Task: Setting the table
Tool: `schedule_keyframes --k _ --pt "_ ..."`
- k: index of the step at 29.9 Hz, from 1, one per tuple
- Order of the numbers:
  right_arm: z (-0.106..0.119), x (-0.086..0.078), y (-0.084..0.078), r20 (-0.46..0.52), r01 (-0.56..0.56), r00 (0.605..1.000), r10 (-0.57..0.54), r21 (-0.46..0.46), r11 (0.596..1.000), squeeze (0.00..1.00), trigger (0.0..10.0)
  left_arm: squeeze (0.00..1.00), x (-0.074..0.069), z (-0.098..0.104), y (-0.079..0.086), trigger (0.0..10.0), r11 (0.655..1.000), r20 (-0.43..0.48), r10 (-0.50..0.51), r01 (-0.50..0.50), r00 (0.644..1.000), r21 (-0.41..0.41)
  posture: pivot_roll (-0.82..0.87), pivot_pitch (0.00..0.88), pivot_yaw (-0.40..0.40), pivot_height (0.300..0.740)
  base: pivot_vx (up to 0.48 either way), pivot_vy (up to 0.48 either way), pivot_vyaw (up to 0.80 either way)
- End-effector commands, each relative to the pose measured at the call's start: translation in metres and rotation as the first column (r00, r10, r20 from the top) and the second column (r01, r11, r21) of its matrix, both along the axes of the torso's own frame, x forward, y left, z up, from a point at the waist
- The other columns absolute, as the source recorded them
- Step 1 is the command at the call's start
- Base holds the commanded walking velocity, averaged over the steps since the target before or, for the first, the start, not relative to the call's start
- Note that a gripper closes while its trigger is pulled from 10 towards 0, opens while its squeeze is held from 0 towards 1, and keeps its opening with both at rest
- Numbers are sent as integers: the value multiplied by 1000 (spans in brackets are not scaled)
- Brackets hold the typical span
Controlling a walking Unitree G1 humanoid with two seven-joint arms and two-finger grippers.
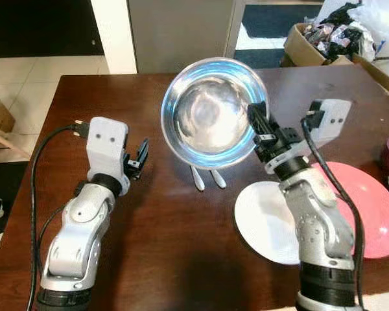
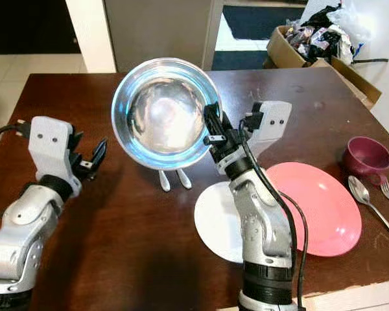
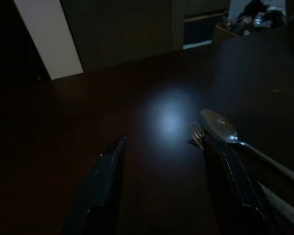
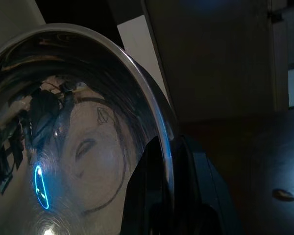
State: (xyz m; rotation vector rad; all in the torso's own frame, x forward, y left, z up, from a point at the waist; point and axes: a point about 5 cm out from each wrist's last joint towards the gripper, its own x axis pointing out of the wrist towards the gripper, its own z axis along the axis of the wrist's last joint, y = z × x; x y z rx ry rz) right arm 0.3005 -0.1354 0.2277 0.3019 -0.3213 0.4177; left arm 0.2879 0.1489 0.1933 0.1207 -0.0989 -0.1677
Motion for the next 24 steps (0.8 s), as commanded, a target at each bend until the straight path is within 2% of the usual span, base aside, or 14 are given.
schedule_keyframes --k 1,4,8,10,15,19,24 --pt "6 -6 1 22 6 1000 -6 -33 999 0 10000 0 -1 -3 2 10000 1000 -13 10 -9 1000 24 -81 65 51 740 0 0 0" --pt "9 -8 0 34 22 999 -19 -86 996 0 10000 0 -2 -4 7 10000 999 -18 13 -12 1000 43 -84 60 39 740 0 0 0" --pt "5 -8 -5 -4 63 998 -64 -150 987 0 10000 0 -4 -8 11 10000 997 -18 11 -10 1000 81 -86 55 29 740 0 0 0" --pt "3 -8 -5 -16 72 997 -75 -153 986 0 10000 0 -5 -9 11 10000 996 -18 13 -11 1000 92 -86 55 27 740 0 0 0" --pt "-19 -9 -12 -103 148 981 -166 -164 975 0 10000 0 -4 -13 13 10000 995 -12 36 -35 999 98 -94 57 27 740 0 0 0" --pt "-27 -10 -14 -119 195 969 -216 -163 967 0 10000 0 -3 -17 13 10000 995 -16 50 -49 999 87 -96 56 30 740 0 0 0" --pt "-25 -13 -7 -97 189 974 -206 -162 968 0 10000 0 -4 -21 12 10000 995 -20 55 -53 998 85 -99 55 29 740 0 0 0"
